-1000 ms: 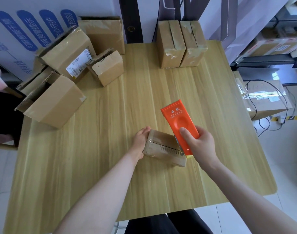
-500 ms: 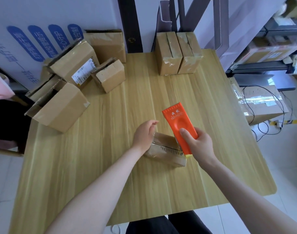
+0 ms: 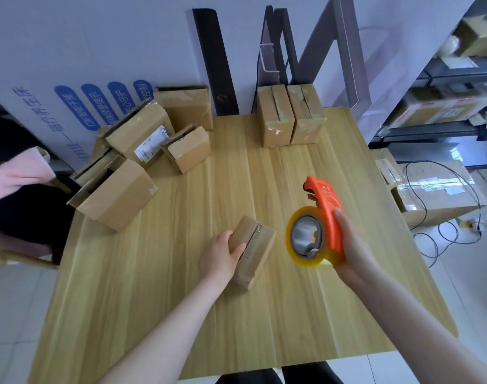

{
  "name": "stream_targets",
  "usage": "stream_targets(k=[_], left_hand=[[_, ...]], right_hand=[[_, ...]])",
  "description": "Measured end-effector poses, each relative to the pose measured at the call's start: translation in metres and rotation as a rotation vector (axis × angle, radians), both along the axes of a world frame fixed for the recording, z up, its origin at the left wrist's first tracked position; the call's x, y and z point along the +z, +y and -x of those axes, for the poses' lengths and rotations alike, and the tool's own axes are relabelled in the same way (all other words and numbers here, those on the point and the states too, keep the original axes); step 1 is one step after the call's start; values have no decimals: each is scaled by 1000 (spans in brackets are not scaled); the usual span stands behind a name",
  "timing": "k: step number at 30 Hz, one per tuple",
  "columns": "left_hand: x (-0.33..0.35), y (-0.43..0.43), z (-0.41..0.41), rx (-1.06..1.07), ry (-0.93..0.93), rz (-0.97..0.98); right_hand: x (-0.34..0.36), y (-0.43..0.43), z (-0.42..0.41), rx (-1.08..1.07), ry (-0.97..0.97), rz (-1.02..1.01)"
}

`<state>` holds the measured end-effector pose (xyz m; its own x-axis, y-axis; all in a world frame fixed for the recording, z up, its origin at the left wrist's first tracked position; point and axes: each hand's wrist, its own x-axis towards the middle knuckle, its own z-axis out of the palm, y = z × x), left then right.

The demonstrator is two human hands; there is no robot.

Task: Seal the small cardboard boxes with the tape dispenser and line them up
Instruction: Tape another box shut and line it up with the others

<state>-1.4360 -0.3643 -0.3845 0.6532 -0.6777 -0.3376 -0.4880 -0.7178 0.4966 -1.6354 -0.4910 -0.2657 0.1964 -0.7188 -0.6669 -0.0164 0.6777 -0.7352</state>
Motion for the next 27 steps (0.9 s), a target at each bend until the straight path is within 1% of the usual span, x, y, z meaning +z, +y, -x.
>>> stream_targets(k=[4,7,9,11,12,13,15,16,17,18,21,25,27], left_hand=[[3,25,4,93,9,-57],[9,33,12,152,12,-100],[16,30,13,186,-19,-40],[31,18,8,188,-28,100],[44,9,5,214,43,182],[62,-2,2,268,192,258],[103,-20,-4,393,581,376],[122,-27,-7,414,736,390],[138,-32,-10,402,843,383],[148,-36,-14,371,902,366],[166,-39,-21,298,928,337],[170,-38,-27,196,833,333],[170,-37,-29,181,804,326]], right_hand=[[8,0,-7,63,-109,-91],[13,1,-11,162,-116,-49],[17,1,-11,221,-76,-22],[23,-1,-9,290,-33,25],[25,-2,-9,325,-17,54],[28,-2,-9,361,-5,83],[35,-2,-9,427,11,146],[38,-2,-9,459,21,180],[42,-2,-10,492,31,215],[45,-1,-10,523,42,250],[51,-1,-10,619,103,344],[60,2,-10,728,116,381],[64,5,-10,754,150,410]])
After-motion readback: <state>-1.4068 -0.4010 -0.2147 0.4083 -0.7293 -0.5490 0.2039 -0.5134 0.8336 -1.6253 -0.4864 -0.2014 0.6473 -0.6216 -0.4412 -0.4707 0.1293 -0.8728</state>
